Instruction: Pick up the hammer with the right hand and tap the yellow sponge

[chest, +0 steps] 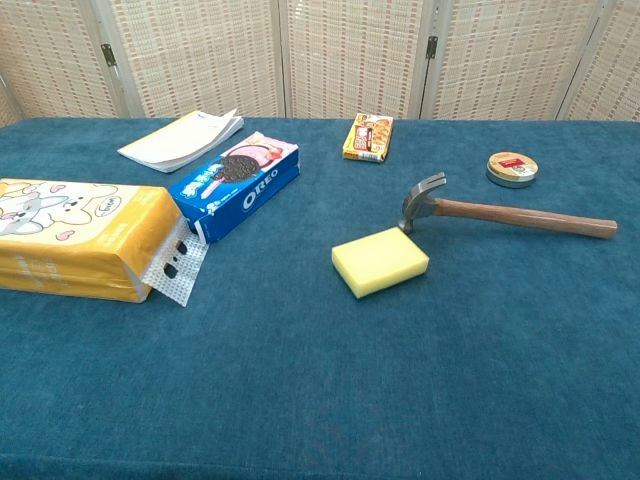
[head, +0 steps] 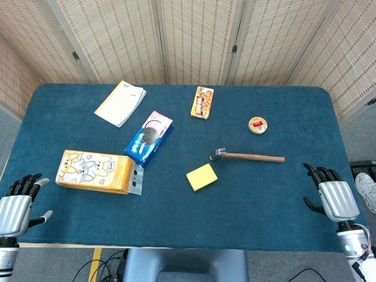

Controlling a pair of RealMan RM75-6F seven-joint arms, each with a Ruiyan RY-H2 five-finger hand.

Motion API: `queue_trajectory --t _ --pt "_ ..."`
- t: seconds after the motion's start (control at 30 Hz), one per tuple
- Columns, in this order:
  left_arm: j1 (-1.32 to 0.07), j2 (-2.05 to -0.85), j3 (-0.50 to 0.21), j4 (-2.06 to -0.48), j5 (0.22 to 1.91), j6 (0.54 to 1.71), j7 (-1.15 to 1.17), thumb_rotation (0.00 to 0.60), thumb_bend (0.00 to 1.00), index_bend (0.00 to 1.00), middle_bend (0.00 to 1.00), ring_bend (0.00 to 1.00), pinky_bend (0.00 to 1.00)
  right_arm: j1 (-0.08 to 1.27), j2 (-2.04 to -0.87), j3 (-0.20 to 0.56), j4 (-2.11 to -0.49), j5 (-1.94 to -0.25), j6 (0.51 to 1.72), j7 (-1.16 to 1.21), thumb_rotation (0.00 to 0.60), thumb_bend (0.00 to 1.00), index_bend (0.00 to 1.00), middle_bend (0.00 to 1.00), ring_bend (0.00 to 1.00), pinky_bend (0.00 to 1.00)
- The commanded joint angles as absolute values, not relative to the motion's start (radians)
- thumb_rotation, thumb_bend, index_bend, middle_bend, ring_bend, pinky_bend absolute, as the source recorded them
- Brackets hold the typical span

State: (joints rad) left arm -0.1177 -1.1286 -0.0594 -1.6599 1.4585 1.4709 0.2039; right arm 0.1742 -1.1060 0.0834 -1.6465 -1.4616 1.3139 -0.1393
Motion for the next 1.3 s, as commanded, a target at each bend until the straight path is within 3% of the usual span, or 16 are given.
queue_trajectory --t 0.03,0.2,0.3,0.7,1.07,1.3 --pt "-0.116 -1.127 -0.059 -1.660 1.459 1.474 0.200 0.600 0.18 0.27 0.18 0.14 0.20 0.238 -1.110 0.106 -1.645 -1.444 1.237 -0.153 0.600 0.19 0.10 0.27 0.19 0.21" --pt "-0.106 -1.120 -0.055 -1.660 1.460 1.485 0.193 0.600 0.18 0.27 0.18 0.14 0.20 0.327 -1.135 0.131 -1.623 -1.411 1.121 -0.167 0.600 0.19 0.10 0.21 0.15 0.21" --pt "-0.098 -1.116 -0.053 -1.661 1.459 1.494 0.190 0.600 0.18 0.28 0.18 0.14 0.20 0.372 -1.161 0.150 -1.599 -1.394 1.077 -0.162 0.600 0.19 0.16 0.21 0.14 0.21" --pt "-0.086 -1.105 -0.051 -1.665 1.462 1.507 0.184 0.600 0.18 0.29 0.17 0.14 0.20 0.542 -1.324 0.211 -1.398 -1.285 0.921 -0.176 0.600 0.21 0.20 0.32 0.14 0.21" --pt "-0.083 -1.098 -0.051 -1.671 1.457 1.504 0.189 0.600 0.18 0.30 0.18 0.14 0.20 0.661 -1.450 0.221 -1.232 -1.235 0.808 -0.170 0.600 0.23 0.24 0.26 0.11 0.20" --pt "-0.082 -1.096 -0.050 -1.671 1.451 1.500 0.188 0.600 0.18 0.31 0.18 0.14 0.20 0.714 -1.517 0.217 -1.150 -1.219 0.768 -0.169 0.600 0.25 0.33 0.27 0.11 0.20"
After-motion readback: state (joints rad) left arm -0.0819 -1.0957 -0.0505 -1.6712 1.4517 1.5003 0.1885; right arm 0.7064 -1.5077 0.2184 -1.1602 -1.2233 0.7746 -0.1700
